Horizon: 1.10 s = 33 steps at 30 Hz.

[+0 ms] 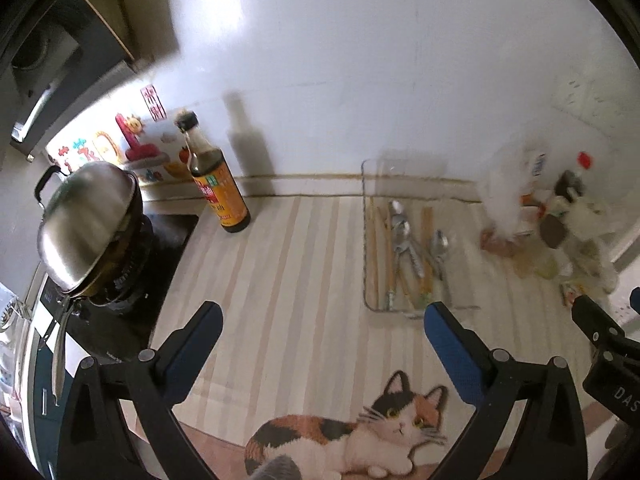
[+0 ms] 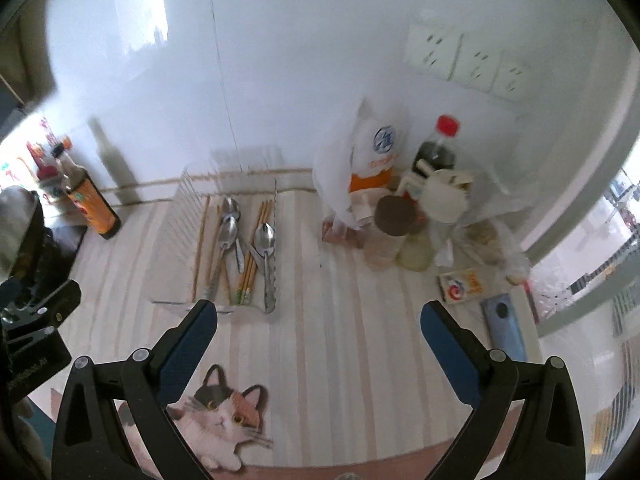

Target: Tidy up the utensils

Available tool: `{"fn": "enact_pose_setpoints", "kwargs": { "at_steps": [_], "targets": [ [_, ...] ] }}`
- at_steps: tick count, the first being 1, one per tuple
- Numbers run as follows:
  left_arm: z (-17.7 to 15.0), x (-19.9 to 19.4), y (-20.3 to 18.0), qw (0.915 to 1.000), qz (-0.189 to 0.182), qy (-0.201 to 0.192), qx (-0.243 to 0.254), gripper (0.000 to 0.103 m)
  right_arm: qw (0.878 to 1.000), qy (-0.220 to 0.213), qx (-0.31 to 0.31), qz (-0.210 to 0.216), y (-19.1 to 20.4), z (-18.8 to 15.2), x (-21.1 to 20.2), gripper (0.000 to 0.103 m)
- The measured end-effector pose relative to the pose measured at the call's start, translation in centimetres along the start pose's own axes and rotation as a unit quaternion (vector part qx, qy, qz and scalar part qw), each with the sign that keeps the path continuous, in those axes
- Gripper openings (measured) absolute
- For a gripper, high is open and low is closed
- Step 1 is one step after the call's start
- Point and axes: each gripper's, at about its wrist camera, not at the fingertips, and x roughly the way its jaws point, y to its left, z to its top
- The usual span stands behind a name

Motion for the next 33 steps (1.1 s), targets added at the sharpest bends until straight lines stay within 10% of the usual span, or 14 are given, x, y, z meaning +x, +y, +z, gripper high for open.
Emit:
{"fn": "enact_pose_setpoints", "kwargs": {
  "at_steps": [17, 33],
  "targets": [
    [-5.8, -14.6, 2.9, 0.9959, -0.045, -0.076, 0.017, 0.103, 0.994, -0.097, 0.035, -0.023, -1.0, -8.0, -18.0, 0.103],
    [-6.1, -16.4, 2.8, 0.9964, -0.042, -0.073, 0.005, 0.103, 0.994, -0.104, 0.033, -0.02, -1.3, -8.0, -19.7, 0.103]
  ]
}}
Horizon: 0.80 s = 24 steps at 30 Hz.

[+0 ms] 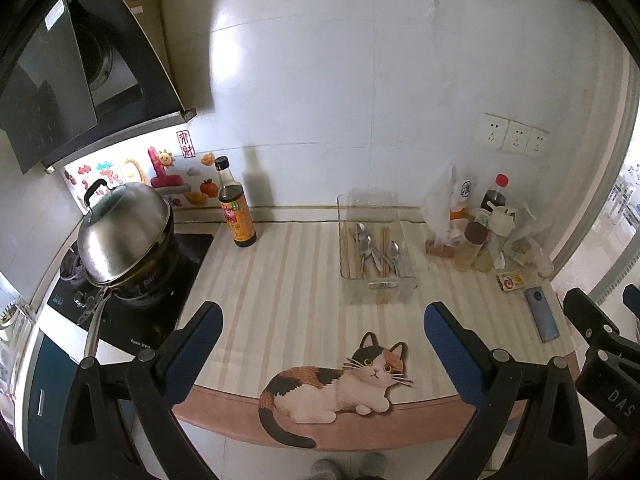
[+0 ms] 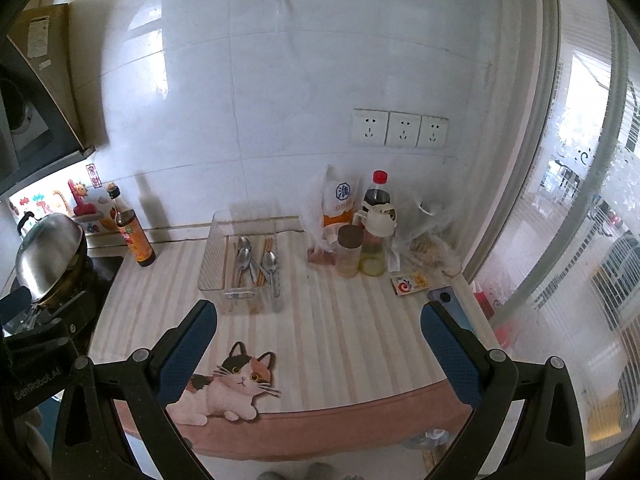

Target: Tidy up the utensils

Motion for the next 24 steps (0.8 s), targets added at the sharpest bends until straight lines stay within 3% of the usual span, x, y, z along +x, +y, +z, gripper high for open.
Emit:
{"fn": "enact_pose_setpoints", "kwargs": {
  "at_steps": [24],
  "targets": [
    [2.0, 4.7, -1.3, 0.999, 0.032, 0.031, -0.008, 0.103, 0.999, 0.035, -0.02, 0.0, 0.1, 2.7, 6.4, 0.103]
  ]
}}
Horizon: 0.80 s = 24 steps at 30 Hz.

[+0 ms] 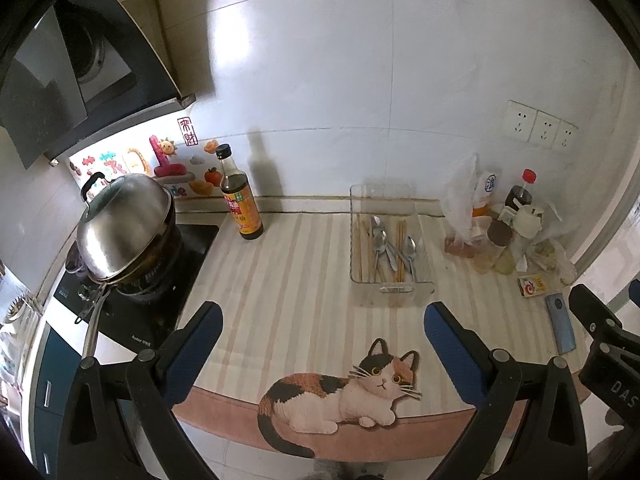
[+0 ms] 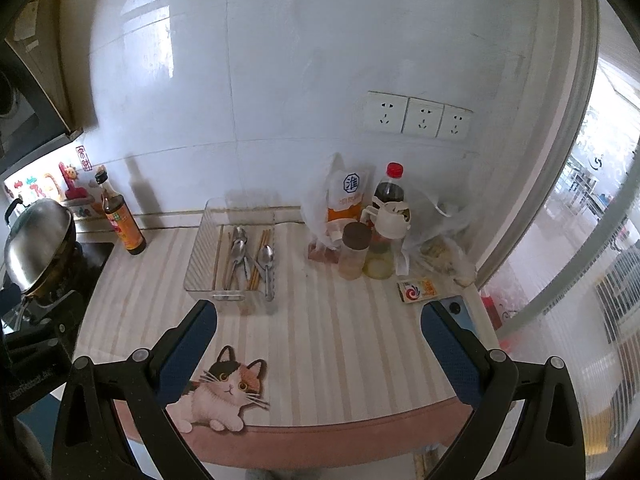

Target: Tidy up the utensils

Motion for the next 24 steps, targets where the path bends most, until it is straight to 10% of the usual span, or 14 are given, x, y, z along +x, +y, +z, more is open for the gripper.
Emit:
{"fn": "enact_pose_setpoints", "kwargs": {
  "at_steps": [24],
  "targets": [
    [0.7, 1.05, -0.23, 1.0, -0.001, 0.005, 0.001, 0.103, 1.0, 0.005, -0.01, 0.0, 0.45, 0.74, 1.07, 0.103]
  ]
}}
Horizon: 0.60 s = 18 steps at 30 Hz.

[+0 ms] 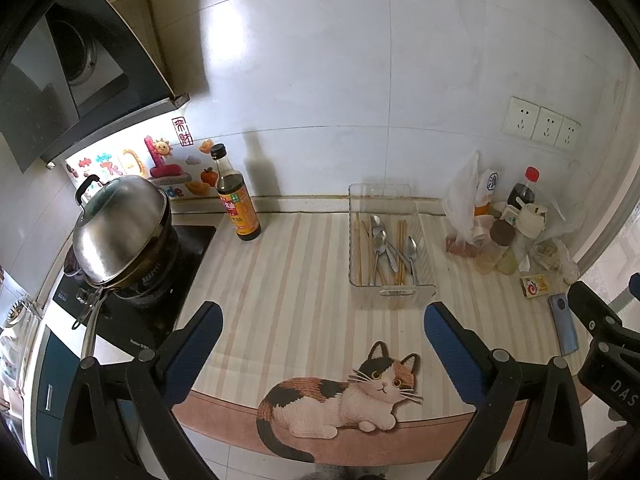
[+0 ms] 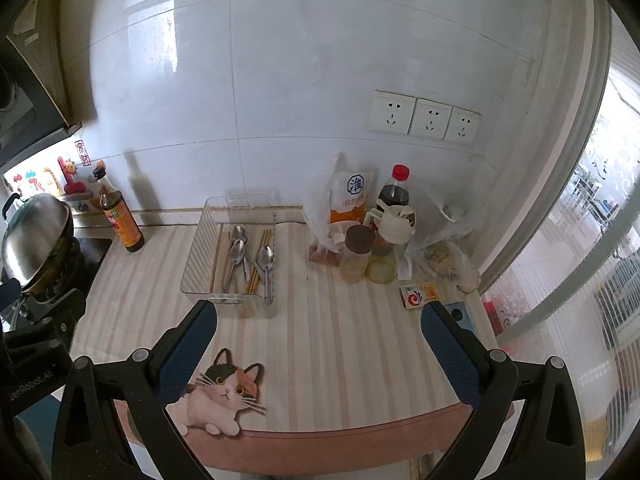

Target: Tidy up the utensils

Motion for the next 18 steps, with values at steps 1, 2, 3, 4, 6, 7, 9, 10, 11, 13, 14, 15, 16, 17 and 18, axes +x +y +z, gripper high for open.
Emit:
{"fn": "enact_pose_setpoints", "kwargs": {
  "at_steps": [1, 2, 3, 4, 6, 7, 9, 10, 11, 13, 14, 15, 16, 17, 18],
  "targets": [
    [0.0, 0.0, -0.02, 1.0, 0.0, 0.0, 0.0, 0.103, 1.0, 0.0, 0.0, -0.001, 0.01, 0.0, 0.03, 0.103],
    [0.01, -0.01, -0.03, 1.0, -0.001, 0.0, 0.0, 0.103, 1.0, 0.0, 0.001, 0.0, 0.03, -0.01, -0.01, 0.103],
    [0.01, 0.1, 0.01, 1.0, -0.001, 0.001, 0.001, 0.103, 1.0, 0.001, 0.001, 0.0, 0.04, -0.01, 0.0, 0.103],
    [0.01, 0.19, 0.03, 1.0, -0.001, 0.0, 0.001, 0.103, 1.0, 0.0, 0.001, 0.0, 0.04, -0.01, -0.01, 0.103],
    [0.03, 0.23, 0.01, 1.0, -0.002, 0.001, 0.001, 0.103, 1.0, 0.0, 0.0, 0.0, 0.01, 0.01, 0.03, 0.103],
    [0.0, 0.27, -0.03, 1.0, -0.002, 0.001, 0.002, 0.103, 1.0, 0.0, 0.0, 0.0, 0.01, 0.01, 0.01, 0.103],
    [0.02, 0.29, -0.05, 1.0, -0.002, 0.001, 0.001, 0.103, 1.0, 0.0, 0.0, 0.0, 0.0, 0.03, 0.03, 0.103],
    [0.02, 0.29, -0.06, 1.0, -0.002, 0.001, 0.001, 0.103, 1.0, 0.0, 0.0, 0.0, -0.01, 0.04, 0.02, 0.103],
    [-0.05, 0.34, -0.06, 1.0, -0.003, 0.0, 0.002, 0.103, 1.0, 0.0, 0.001, 0.001, -0.01, 0.04, 0.07, 0.103],
    [-0.05, 0.32, -0.06, 1.0, -0.003, 0.001, 0.002, 0.103, 1.0, 0.001, -0.001, 0.001, -0.04, 0.05, 0.04, 0.103],
    [-0.04, 0.37, -0.04, 1.0, -0.004, 0.0, 0.002, 0.103, 1.0, 0.002, -0.001, 0.001, -0.01, 0.04, 0.09, 0.103],
    [-0.07, 0.34, -0.05, 1.0, -0.005, 0.0, 0.003, 0.103, 1.0, 0.002, -0.002, 0.002, 0.03, 0.03, 0.12, 0.103],
    [-0.07, 0.34, -0.05, 1.0, -0.004, 0.0, 0.003, 0.103, 1.0, 0.003, -0.002, 0.001, 0.08, 0.02, 0.17, 0.103],
    [-0.07, 0.35, -0.04, 1.0, -0.005, 0.001, 0.003, 0.103, 1.0, 0.003, -0.002, 0.002, 0.08, 0.0, 0.14, 0.103],
    [-0.07, 0.36, -0.04, 1.0, -0.006, 0.0, 0.003, 0.103, 1.0, 0.004, -0.002, 0.002, 0.11, -0.03, 0.15, 0.103]
  ]
}}
